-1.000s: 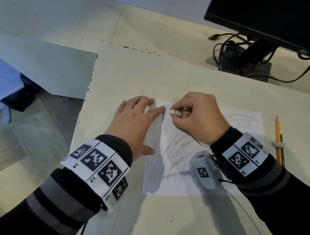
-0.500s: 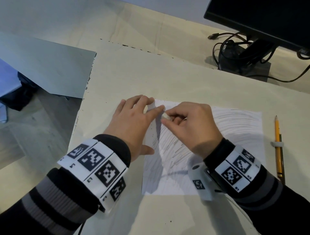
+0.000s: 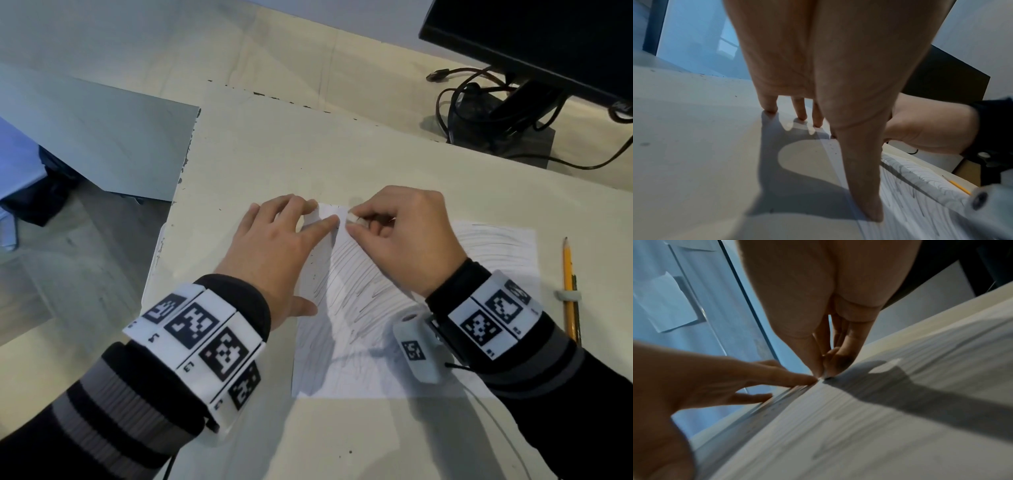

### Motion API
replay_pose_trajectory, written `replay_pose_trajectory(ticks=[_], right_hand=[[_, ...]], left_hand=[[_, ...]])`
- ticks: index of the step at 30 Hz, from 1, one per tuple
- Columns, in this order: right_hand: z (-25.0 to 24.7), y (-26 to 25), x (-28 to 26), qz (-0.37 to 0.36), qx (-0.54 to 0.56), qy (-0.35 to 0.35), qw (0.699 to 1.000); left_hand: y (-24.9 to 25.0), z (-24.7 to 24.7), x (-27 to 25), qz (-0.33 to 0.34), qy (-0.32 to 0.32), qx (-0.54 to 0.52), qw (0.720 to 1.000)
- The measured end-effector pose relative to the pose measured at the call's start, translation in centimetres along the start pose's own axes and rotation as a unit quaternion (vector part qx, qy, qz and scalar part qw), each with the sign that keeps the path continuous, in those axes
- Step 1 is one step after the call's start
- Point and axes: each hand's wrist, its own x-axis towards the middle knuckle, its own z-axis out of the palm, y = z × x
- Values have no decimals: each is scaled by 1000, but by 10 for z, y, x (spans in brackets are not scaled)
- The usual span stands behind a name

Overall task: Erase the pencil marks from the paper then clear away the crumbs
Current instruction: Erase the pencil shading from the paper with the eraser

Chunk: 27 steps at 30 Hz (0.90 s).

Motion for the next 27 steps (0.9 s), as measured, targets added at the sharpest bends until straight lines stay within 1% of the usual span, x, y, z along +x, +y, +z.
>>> replay_pose_trajectory(ticks=[1, 4, 5, 8, 9, 12, 13, 16, 20, 24, 25, 27], right_hand=[[0, -1, -1, -5, -2, -4, 1000], [-5, 6, 7, 26, -15, 32, 999], [-5, 6, 8, 27, -19, 32, 999], [0, -2, 4, -6, -17, -4, 1000], [0, -3, 5, -1, -20, -5, 1000], [-6, 5, 14, 37, -32, 24, 999], [-6, 4, 14, 35, -23, 21, 999], [-2, -2, 5, -1, 4, -9, 1000], [-7, 5, 12, 45, -11, 32, 998], [0, -7, 1, 8, 10, -14, 1000], [-2, -6, 1, 23, 9, -14, 1000], [-12, 5, 7, 88, 2, 6, 996]], left_hand=[[0, 0, 0, 0, 1, -1, 1000], [-1, 0, 0, -3, -1, -3, 1000], [-1, 0, 0, -3, -1, -2, 1000], [0, 0, 0, 1, 0, 1, 1000], [-1, 0, -1, 1, 0, 1, 1000], [-1, -1, -1, 0, 2, -2, 1000], [-1, -1, -1, 0, 1, -2, 1000], [-1, 0, 0, 3, 2, 0, 1000], [0, 0, 0, 1, 4, 2, 1000], [0, 1, 0, 2, 8, 12, 1000], [0, 1, 0, 2, 8, 10, 1000], [0, 0, -1, 1, 6, 5, 1000]])
